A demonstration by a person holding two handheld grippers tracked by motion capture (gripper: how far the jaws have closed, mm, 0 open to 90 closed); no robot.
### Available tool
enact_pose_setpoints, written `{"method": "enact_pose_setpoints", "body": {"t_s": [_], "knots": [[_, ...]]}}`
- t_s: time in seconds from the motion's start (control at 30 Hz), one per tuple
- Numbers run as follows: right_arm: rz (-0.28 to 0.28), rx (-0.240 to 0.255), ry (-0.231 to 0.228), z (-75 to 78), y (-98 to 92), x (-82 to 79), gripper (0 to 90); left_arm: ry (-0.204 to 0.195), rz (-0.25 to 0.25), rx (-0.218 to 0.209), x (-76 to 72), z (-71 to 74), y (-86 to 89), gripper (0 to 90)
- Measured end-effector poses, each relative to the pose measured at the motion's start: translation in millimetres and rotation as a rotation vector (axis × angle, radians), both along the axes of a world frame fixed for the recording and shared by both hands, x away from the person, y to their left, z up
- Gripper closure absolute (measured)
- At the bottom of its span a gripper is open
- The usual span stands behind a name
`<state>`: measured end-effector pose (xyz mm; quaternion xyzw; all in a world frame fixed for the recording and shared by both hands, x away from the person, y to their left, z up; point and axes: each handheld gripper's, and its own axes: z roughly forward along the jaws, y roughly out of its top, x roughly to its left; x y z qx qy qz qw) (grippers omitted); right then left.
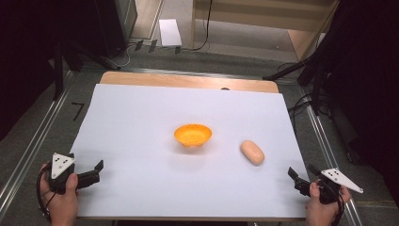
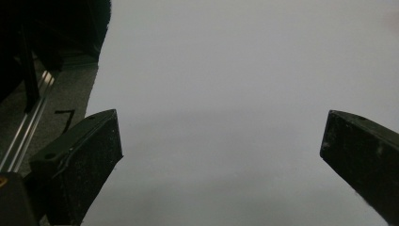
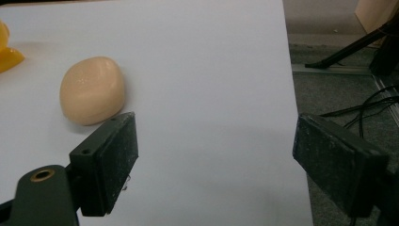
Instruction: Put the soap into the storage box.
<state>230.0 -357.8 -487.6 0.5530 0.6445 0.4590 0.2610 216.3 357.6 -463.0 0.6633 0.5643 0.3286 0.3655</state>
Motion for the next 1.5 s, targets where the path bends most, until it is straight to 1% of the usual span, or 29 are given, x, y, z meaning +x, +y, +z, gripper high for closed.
{"method": "enact_pose_setpoints", "body": {"t_s": [0.07,0.13,0.17,0.2,0.23,0.27,0.33,0.37,0.43,0.47,0.5,0.53,0.6,0.67,0.7,0.73,0.77,0.8,0.83,1.0,1.13,1.27,1.3,1.43,1.5], "knots": [[0.018,-0.015,0.012,0.7,2.3,1.0,15.5,0.001,0.000,0.001,0.1,0.0,-0.1,0.0],[0.042,-0.059,0.035,1.7,6.3,2.3,15.8,0.003,-0.001,0.003,0.3,0.0,0.0,0.0],[0.042,-0.059,0.035,1.7,6.3,2.3,15.8,0.003,-0.001,0.003,0.3,0.0,0.0,0.0],[0.063,-0.120,0.062,2.9,10.7,4.0,15.8,0.002,-0.001,0.001,0.3,-0.1,0.1,0.0],[0.067,-0.132,0.075,3.5,11.8,4.6,15.8,0.001,-0.001,0.000,0.2,0.0,0.1,0.0],[0.084,-0.144,0.083,4.6,12.7,5.7,15.7,0.002,-0.001,-0.001,0.2,0.0,0.1,0.0],[0.104,-0.158,0.120,7.7,15.4,7.9,15.4,0.005,-0.001,0.001,0.3,0.0,0.1,0.0],[0.118,-0.167,0.131,9.4,17.0,9.0,14.9,0.005,-0.002,0.002,0.5,-0.1,0.2,0.0],[0.141,-0.172,0.165,13.0,20.2,12.1,14.6,0.006,0.002,0.001,0.4,0.0,0.2,0.0],[0.159,-0.166,0.185,15.0,21.7,13.6,15.3,0.006,0.001,-0.003,0.5,-0.1,0.4,0.0],[0.192,-0.163,0.199,17.7,23.0,14.9,17.2,0.008,0.000,-0.004,0.6,0.0,0.7,0.0],[0.208,-0.166,0.218,20.4,25.3,16.3,17.1,0.007,0.000,-0.006,0.6,0.0,0.8,0.0],[0.212,-0.199,0.234,25.9,30.9,18.0,16.9,0.007,0.000,-0.008,0.4,0.1,0.9,0.0],[0.233,-0.222,0.258,29.3,36.6,21.1,13.3,0.009,0.002,-0.008,0.5,0.1,0.9,0.0],[0.243,-0.237,0.267,30.7,39.8,22.5,13.2,0.009,0.002,-0.008,0.5,0.1,0.9,0.0],[0.252,-0.248,0.287,31.8,43.0,24.0,12.5,0.007,0.002,-0.011,0.4,0.1,1.0,0.0],[0.262,-0.265,0.296,32.5,45.7,25.9,11.8,0.006,0.002,-0.012,0.4,0.0,1.1,0.0],[0.265,-0.271,0.305,33.6,48.6,27.3,11.8,0.007,0.002,-0.012,0.4,0.0,1.2,0.0],[0.279,-0.277,0.314,34.3,50.7,29.4,11.4,0.009,0.001,-0.010,0.4,0.1,1.3,0.0],[0.290,-0.304,0.343,38.2,61.5,39.4,10.9,0.010,0.001,-0.008,0.6,0.1,1.1,0.0],[0.307,-0.359,0.364,41.0,71.7,47.2,12.7,0.010,-0.003,-0.010,0.9,-0.1,1.0,0.0],[0.323,-0.365,0.391,42.1,80.3,54.8,12.9,0.009,-0.002,-0.010,0.8,0.0,1.1,0.0],[0.331,-0.374,0.392,42.3,82.3,56.8,12.9,0.010,-0.002,-0.010,0.8,0.0,1.1,0.0],[0.344,-0.387,0.409,43.2,89.8,63.5,12.9,0.009,-0.002,-0.010,0.8,0.0,1.0,0.0],[0.355,-0.385,0.418,43.3,92.9,67.1,12.9,0.009,-0.003,-0.009,0.8,0.1,1.1,0.0]]}}
